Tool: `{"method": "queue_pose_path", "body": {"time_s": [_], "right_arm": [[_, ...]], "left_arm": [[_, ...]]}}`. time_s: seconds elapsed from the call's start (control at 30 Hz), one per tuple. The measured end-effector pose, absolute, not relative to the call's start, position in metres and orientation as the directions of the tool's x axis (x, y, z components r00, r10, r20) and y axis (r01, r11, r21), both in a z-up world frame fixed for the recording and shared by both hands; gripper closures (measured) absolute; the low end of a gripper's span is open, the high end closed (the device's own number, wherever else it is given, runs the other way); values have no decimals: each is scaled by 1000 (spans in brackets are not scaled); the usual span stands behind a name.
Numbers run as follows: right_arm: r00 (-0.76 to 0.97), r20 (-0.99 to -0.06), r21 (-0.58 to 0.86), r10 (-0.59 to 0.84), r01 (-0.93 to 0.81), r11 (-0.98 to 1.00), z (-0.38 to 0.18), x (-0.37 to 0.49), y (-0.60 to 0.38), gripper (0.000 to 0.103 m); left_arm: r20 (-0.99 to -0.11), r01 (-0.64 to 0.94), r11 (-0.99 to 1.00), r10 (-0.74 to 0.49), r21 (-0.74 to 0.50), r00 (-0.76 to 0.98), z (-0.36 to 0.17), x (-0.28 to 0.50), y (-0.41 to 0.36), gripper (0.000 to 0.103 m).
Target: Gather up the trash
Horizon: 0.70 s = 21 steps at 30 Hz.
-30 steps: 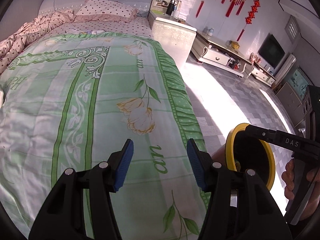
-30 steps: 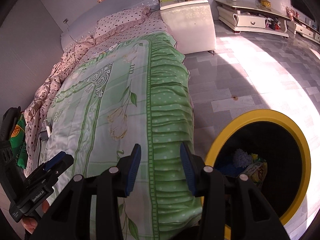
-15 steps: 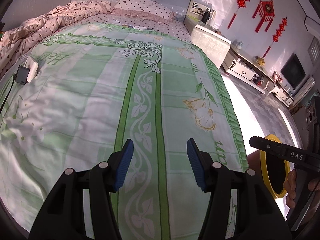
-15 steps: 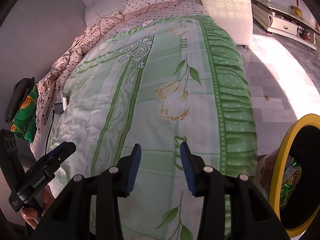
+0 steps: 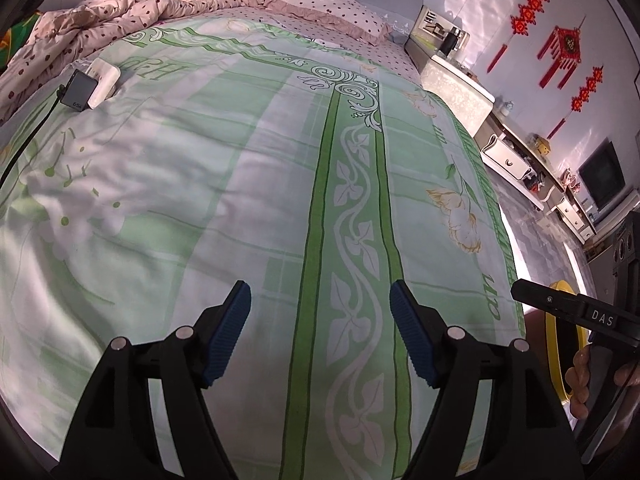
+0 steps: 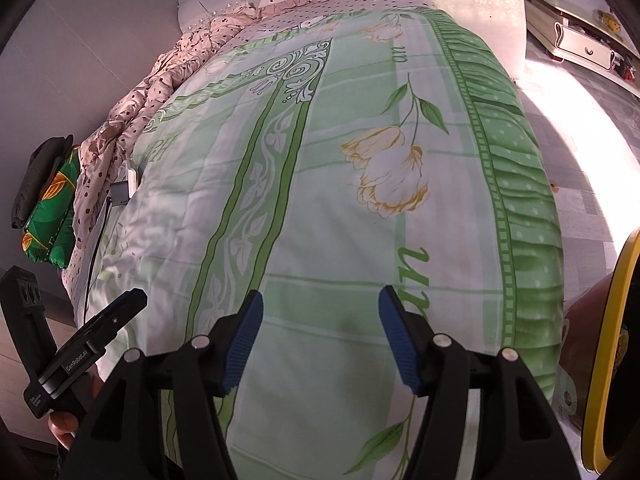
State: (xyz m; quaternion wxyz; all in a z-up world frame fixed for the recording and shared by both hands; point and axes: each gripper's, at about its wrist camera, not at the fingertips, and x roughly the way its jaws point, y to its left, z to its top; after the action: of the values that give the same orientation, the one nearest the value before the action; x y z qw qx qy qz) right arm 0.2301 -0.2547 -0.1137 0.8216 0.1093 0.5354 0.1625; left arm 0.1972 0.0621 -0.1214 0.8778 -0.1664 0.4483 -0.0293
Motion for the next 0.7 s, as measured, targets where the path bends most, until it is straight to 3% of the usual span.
{"method": "queue_pose_path", "body": {"time_s": [0.1,0.27,0.4,0.7], "right_arm": [[373,-843,357,387,-150,922,-117,231,-253,34],[384,-836,360,391,-153,920,-119,232,-252,14],[404,-825,366,395,-152,918,-117,232,-251,8],[496,-798,321,343,-132,938,-104,229,-255,8]], "left_arm": [[-774,-133,935,-186,-329,605,-126,196,70,20],[-775,-160,922,-193,-354,602,-135,197,80,14],[-767,-156,925,-184,-347,615,-134,197,81,11],[-721,-145,953,-98,-268,686,-115,193,76,9]]}}
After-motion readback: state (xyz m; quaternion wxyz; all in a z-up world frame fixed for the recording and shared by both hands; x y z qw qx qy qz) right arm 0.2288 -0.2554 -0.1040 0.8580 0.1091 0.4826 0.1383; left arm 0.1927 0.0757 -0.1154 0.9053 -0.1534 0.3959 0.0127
